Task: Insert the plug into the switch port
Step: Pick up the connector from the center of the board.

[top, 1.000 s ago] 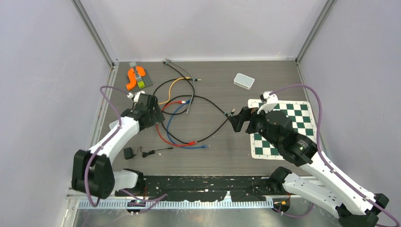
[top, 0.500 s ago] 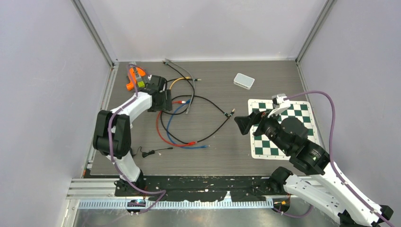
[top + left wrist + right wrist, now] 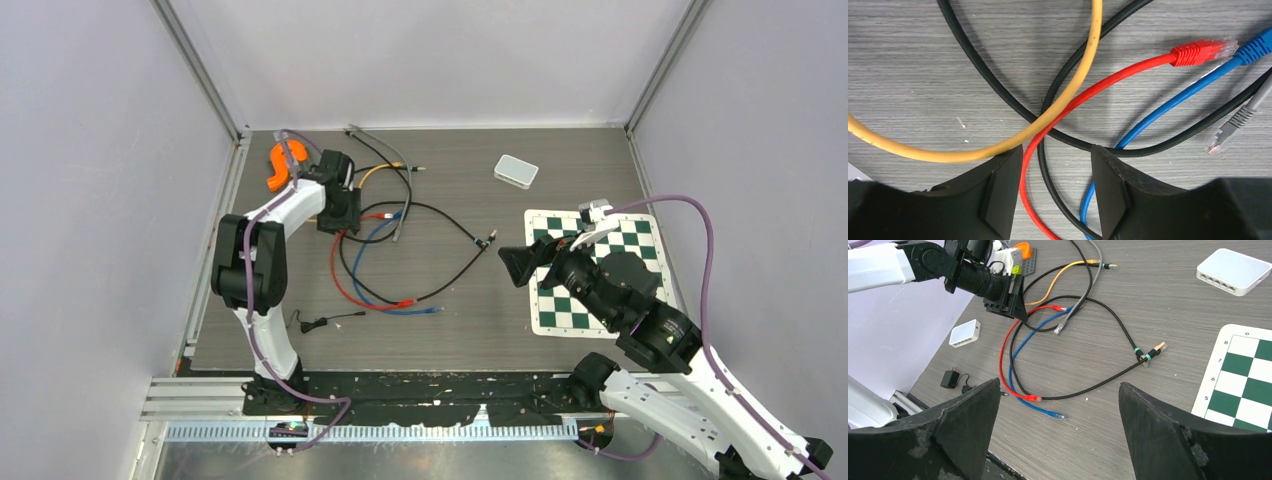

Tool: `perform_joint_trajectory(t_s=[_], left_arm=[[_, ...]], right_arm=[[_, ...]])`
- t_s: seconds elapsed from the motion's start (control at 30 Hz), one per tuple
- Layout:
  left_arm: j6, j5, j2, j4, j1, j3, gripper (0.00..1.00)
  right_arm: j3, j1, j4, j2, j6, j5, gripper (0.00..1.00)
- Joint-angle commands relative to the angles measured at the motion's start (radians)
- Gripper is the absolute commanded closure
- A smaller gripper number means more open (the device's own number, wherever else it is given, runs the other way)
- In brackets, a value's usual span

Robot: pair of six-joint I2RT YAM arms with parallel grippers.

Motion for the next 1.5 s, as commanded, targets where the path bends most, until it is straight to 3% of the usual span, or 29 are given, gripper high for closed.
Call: perform_joint_trajectory(t_s=[0.0,0.37,0.5,0.9,1.2,1.33,1.47], left_arm=[[-0.004,0.047,0.004,-0.059,0.036,0.046,0.46],[-0.049,0.118,-0.07,-0.052,0.053,-0.074,0.45],[-0.046,0.141,-0.083,-0.06,0.055,-0.097,0.49],[-0.018,0.188,-0.152,-0.037,0.055,-0.131,1.0],[0.0,0.193,-0.201,-0.003,0.048,-0.191,1.0],[0.001,0.132,-0.163,0.004,0.044,-0.168,0.75],[0.014,0.141,-0.099,-0.003,0.043,-0.115,0.65]], right_arm=[[0.019,0.005,0.039,-0.013,-0.029,0.012,0.06],[0.036,0.005,0.04,-0.043,-0.03,0.015,0.05],[0.04,0.004,0.035,-0.045,-0.028,0.009,0.06],[0.034,0.005,0.028,-0.075,0.007,0.0,0.07],[0.016,0.005,0.032,-0.095,0.04,-0.013,0.08],[0.01,0.005,0.033,-0.106,0.047,-0.02,0.08],[0.018,0.005,0.021,-0.114,0.043,-0.023,0.09]])
